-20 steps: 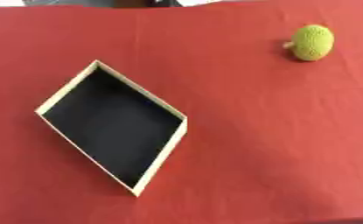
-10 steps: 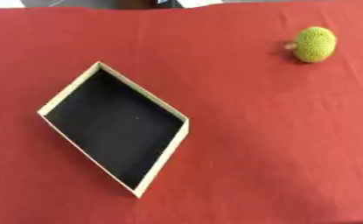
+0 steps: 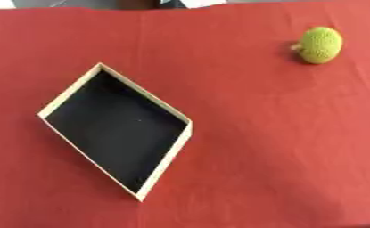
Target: Pick up objects on the table and place them in the box.
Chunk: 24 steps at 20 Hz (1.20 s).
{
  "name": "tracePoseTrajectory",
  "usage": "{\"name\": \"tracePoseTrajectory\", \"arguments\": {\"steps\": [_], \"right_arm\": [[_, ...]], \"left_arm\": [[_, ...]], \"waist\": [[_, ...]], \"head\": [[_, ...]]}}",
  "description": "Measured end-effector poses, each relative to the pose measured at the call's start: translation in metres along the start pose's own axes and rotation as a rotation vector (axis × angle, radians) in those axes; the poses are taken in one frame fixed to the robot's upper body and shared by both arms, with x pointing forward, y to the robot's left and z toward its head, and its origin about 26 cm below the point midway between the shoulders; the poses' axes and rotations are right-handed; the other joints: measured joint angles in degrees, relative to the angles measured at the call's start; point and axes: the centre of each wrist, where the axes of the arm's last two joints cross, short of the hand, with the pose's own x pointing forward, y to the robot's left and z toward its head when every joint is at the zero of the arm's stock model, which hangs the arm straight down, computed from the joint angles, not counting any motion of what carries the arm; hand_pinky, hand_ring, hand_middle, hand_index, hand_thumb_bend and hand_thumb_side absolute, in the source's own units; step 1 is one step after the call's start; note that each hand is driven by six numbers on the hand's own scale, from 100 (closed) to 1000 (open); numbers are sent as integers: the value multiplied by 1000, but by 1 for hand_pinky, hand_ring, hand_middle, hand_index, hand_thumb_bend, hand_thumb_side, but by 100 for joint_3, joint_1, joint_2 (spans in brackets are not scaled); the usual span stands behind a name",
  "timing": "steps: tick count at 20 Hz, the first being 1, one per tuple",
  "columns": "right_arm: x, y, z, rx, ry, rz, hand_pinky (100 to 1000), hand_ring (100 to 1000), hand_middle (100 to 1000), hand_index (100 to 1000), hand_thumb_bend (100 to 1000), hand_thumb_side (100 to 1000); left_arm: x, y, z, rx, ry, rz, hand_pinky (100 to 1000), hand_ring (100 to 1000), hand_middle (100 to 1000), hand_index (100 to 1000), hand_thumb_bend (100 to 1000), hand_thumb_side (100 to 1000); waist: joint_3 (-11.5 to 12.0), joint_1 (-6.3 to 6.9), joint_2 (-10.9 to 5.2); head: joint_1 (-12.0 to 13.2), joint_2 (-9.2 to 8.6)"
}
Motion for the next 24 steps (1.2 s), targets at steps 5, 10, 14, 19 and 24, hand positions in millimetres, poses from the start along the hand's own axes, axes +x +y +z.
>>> {"name": "tracePoseTrajectory", "arguments": {"steps": [5, 10, 14, 19, 24], "right_arm": [[-6, -2, 0, 4, 17, 27, 671, 780, 771, 886, 100, 775], [-11, -4, 1, 5, 33, 44, 668, 779, 770, 886, 100, 777], [-14, -5, 2, 7, 43, 51, 667, 778, 770, 886, 100, 778], [-15, -7, 1, 11, 44, 60, 667, 779, 770, 886, 100, 779], [-23, -10, -1, 24, 67, 99, 672, 786, 773, 889, 100, 787]], "left_arm": [[3, 7, -6, 11, -47, -24, 594, 629, 653, 714, 127, 681], [8, 18, -17, 63, -92, -45, 600, 638, 660, 722, 137, 685], [14, 27, -31, 102, -113, -60, 601, 639, 661, 724, 145, 687], [22, 34, -48, 143, -116, -67, 605, 643, 664, 730, 157, 691], [29, 38, -66, 184, -120, -47, 607, 644, 665, 733, 162, 693]], "waist": [[9, 23, 0], [38, 64, 0], [66, 117, 1], [72, 158, 2], [99, 212, 2]], "head": [[-48, -2], [-108, -4], [-149, -29], [-186, -49], [-196, -48]]}}
